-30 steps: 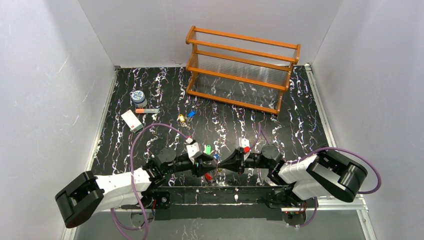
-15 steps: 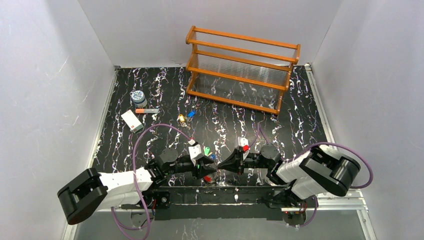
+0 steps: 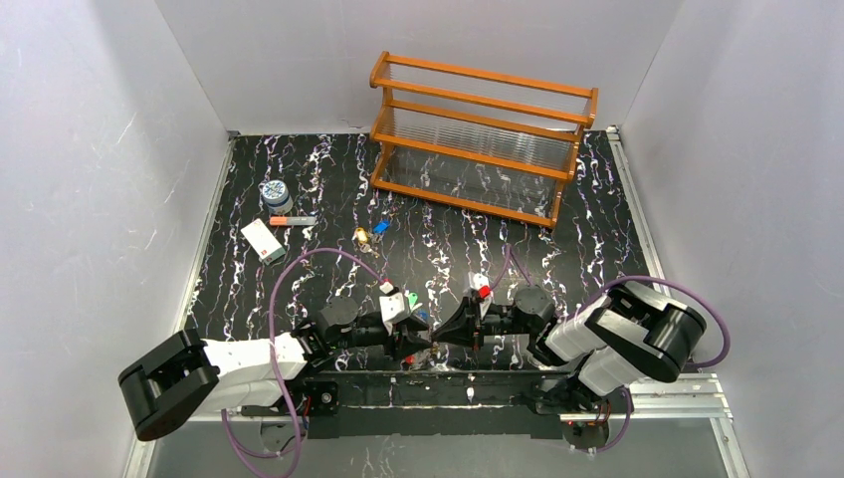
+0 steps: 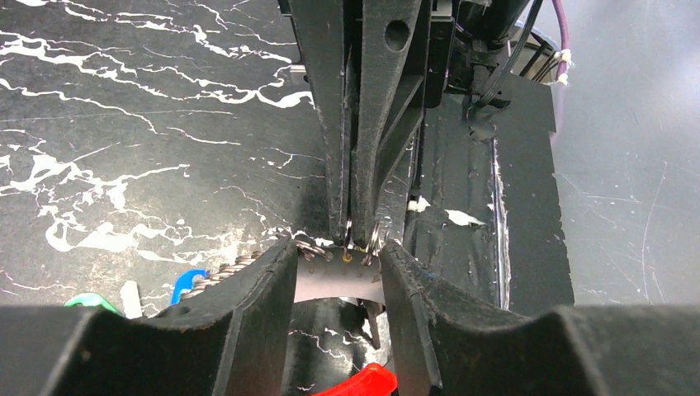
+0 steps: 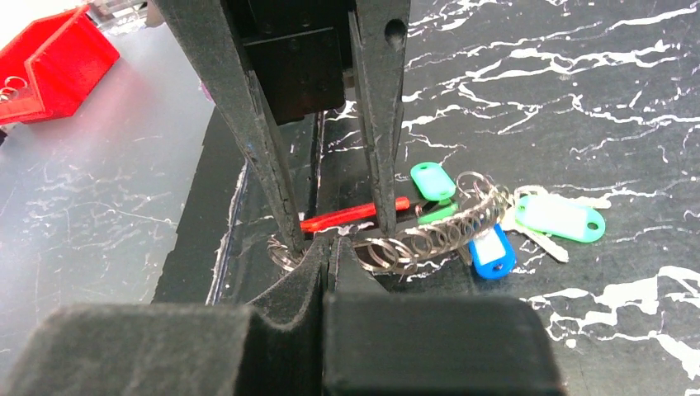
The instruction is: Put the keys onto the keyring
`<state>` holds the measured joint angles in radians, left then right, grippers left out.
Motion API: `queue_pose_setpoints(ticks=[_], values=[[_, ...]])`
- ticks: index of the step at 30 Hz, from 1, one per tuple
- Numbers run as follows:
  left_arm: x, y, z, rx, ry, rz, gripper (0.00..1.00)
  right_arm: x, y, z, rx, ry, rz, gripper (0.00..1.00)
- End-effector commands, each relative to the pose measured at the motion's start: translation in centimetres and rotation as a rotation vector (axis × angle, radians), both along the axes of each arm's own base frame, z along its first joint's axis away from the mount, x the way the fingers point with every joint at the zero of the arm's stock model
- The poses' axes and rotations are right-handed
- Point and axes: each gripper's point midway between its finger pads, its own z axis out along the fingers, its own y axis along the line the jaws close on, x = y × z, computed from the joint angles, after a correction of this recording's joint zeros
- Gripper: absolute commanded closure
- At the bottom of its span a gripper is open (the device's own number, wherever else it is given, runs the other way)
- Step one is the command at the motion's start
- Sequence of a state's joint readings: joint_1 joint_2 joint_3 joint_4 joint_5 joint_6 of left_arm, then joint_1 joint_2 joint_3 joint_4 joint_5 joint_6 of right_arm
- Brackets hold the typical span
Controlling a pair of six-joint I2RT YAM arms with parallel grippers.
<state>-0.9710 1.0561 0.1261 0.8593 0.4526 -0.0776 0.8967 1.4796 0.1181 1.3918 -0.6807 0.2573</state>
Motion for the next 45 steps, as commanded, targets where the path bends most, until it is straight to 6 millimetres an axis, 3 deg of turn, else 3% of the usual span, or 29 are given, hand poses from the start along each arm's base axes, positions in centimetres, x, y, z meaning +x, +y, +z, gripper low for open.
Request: queue_pose_setpoints(ticks=[1, 9, 17, 29, 32, 45], values=[[-0.4, -0.3, 0.6, -0.012, -0.028, -0.026, 0.6, 0.7, 1.7, 7.3, 0.228, -0.173, 0.031, 0.99], [-0.4, 0.0, 0.8, -0.012, -0.042, -0.016, 0.6, 0.8, 1.9, 8.7, 0.216, -0.199, 0.035, 0.99], [1.5, 1.2, 2.2, -0.043, -0.113, 0.11, 0.61, 1.2, 1.6, 8.1, 0.166, -0.242, 0.014, 0.99], [2.1, 2.6, 4.1, -0.129, -0.154, 0.199, 0.62, 1.0, 1.4, 8.9, 0.196, -0.27, 0.02, 0.99], [2.2, 2.5, 4.2, -0.127, -0.152, 0.199, 0.67, 0.9, 1.4, 8.9, 0.198, -0.268, 0.02, 0.99], [1.1, 0.7, 6.0, -0.176, -0.139, 0.095, 0.66, 1.1, 1.5, 9.0, 0.206, -0.263, 0.008, 0.99]])
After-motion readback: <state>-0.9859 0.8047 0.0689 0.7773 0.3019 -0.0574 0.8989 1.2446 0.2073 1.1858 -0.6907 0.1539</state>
